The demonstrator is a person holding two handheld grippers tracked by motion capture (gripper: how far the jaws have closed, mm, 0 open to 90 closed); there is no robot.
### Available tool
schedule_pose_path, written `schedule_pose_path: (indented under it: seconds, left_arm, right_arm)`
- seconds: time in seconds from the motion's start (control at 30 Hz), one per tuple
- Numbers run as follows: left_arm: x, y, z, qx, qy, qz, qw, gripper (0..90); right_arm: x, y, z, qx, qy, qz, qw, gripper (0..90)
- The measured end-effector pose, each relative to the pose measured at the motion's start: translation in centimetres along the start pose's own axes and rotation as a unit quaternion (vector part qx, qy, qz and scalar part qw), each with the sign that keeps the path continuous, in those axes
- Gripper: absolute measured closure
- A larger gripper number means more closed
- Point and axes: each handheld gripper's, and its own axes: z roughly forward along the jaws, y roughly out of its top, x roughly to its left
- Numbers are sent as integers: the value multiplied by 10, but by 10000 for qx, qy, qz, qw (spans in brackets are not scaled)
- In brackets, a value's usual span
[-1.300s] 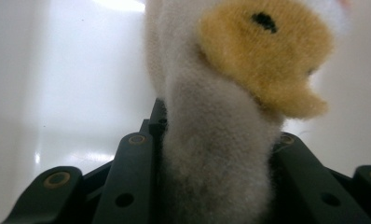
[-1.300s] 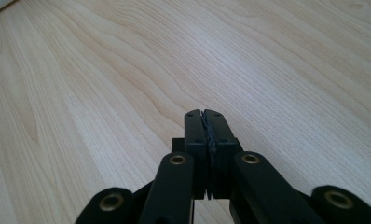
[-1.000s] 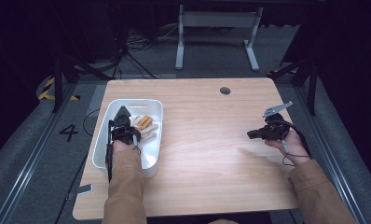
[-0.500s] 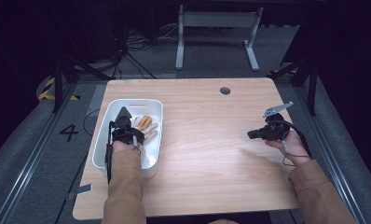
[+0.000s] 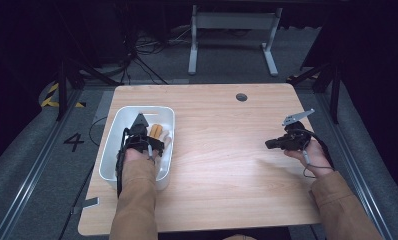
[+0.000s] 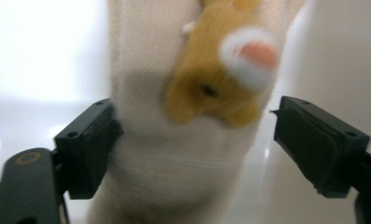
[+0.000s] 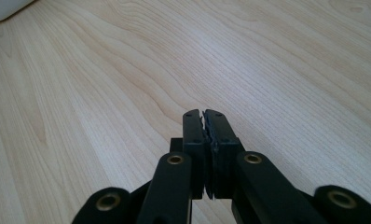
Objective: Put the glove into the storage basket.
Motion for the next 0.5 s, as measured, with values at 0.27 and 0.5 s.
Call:
schedule_pose_path:
  seconds: [0.27, 0.5]
  left_arm:
    - [2, 0, -12, -319, -46, 99, 9994, 128]
    - [6, -1, -28, -793, -163, 134, 9966, 121]
  right_arm:
    - [0, 0, 0, -5, 15, 1, 10000, 867]
    - [0, 0, 0, -9, 8, 0, 10000, 861]
